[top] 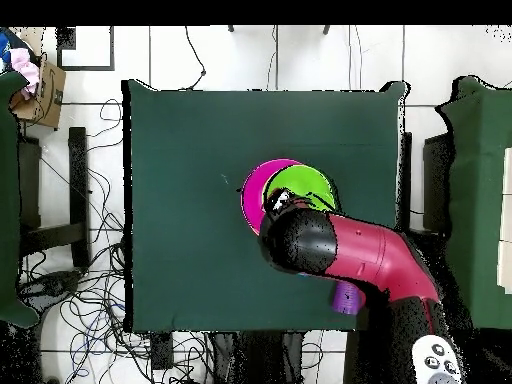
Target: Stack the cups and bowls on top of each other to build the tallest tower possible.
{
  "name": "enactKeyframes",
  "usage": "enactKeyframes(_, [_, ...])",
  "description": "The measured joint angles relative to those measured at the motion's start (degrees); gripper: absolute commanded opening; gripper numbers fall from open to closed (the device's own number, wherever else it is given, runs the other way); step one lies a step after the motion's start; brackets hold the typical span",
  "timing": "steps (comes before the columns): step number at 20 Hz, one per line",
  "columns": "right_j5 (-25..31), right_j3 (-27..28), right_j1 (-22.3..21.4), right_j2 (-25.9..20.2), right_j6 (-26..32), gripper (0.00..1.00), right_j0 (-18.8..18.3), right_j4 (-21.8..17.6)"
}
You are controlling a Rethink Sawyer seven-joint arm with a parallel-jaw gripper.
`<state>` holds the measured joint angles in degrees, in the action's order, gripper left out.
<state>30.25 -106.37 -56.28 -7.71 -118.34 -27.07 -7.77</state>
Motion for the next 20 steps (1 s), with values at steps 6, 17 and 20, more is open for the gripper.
enactKeyframes(6, [0.01, 2.13, -0.02, 0.2, 0.0, 0.0, 0.93, 0.0])
enactKeyframes(17, [0.81, 4.66, -0.42, 0.54, 0.0, 0.0, 3.7, -0.11])
enactKeyframes(20, [0.8, 5.05, -0.42, 0.82, 0.0, 0.0, 4.35, -0.15])
